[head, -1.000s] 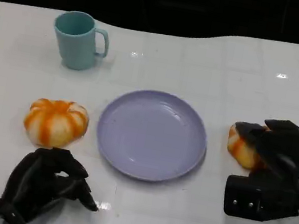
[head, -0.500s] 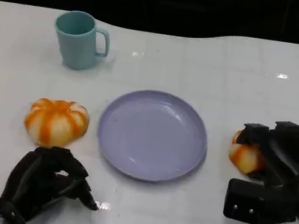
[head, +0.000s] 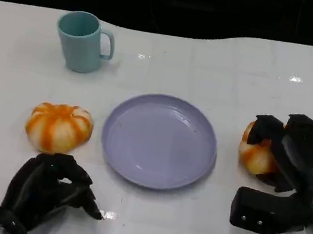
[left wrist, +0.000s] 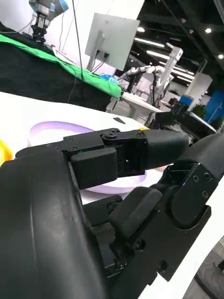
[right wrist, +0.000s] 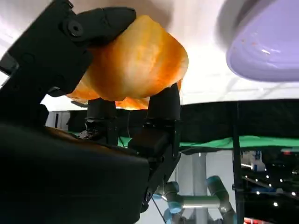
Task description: Grasp the bread from the table and place it into the plate.
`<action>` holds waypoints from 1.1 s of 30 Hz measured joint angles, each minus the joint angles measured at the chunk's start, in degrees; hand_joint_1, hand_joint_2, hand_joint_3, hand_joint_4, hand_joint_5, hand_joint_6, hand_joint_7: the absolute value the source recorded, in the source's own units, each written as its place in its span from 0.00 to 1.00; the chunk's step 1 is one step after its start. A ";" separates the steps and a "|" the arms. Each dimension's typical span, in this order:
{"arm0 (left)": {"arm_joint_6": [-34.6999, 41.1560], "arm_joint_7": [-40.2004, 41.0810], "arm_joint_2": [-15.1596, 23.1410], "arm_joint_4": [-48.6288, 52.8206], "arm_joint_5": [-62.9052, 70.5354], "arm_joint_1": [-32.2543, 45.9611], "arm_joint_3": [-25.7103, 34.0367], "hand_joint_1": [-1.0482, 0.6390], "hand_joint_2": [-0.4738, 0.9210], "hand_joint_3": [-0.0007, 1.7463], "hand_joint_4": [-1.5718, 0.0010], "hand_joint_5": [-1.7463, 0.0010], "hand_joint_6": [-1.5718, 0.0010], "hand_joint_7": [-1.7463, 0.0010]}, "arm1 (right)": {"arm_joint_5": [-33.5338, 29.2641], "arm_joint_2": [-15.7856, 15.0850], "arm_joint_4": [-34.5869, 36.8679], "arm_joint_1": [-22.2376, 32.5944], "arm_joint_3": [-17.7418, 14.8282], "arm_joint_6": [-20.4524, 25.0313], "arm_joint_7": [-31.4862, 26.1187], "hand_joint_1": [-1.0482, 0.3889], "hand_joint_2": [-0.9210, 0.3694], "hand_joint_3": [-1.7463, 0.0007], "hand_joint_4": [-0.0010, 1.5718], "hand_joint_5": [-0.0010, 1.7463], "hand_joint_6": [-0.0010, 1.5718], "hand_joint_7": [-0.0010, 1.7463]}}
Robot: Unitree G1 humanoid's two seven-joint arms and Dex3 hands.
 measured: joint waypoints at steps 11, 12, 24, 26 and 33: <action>0.07 0.00 -0.03 -0.03 0.04 0.02 -0.06 0.00 0.77 0.00 0.00 0.65 0.00 0.79 | 2.35 1.58 -5.73 -0.79 -1.97 -4.01 -1.75 0.65 0.51 0.20 0.65 1.00 0.54 0.92; 0.07 0.00 -0.04 -0.04 0.04 0.02 -0.06 0.00 0.77 0.00 0.00 0.65 0.00 0.79 | 2.35 1.79 -6.32 -1.04 -1.99 -4.42 -1.81 0.64 0.50 0.20 0.65 1.00 0.53 0.94; 0.07 0.01 -0.14 -0.22 0.07 0.26 -0.23 0.00 0.77 0.00 0.00 0.65 0.00 0.79 | 2.34 6.19 -8.80 -4.68 -1.88 -7.27 1.22 0.63 0.51 0.22 0.65 1.00 0.49 0.99; 0.07 0.01 -0.15 -0.22 0.07 0.34 -0.21 0.00 0.77 0.00 0.00 0.65 0.00 0.79 | 2.27 6.91 -8.79 -5.09 -1.48 -7.39 2.14 0.62 0.49 0.24 0.64 1.00 0.54 0.83; 0.02 0.00 -0.20 -0.22 0.06 0.44 -0.23 0.00 0.77 0.00 0.00 0.66 0.00 0.79 | 1.80 9.63 -8.61 -6.43 0.16 -6.66 5.89 0.60 0.44 0.33 0.62 1.00 0.55 0.82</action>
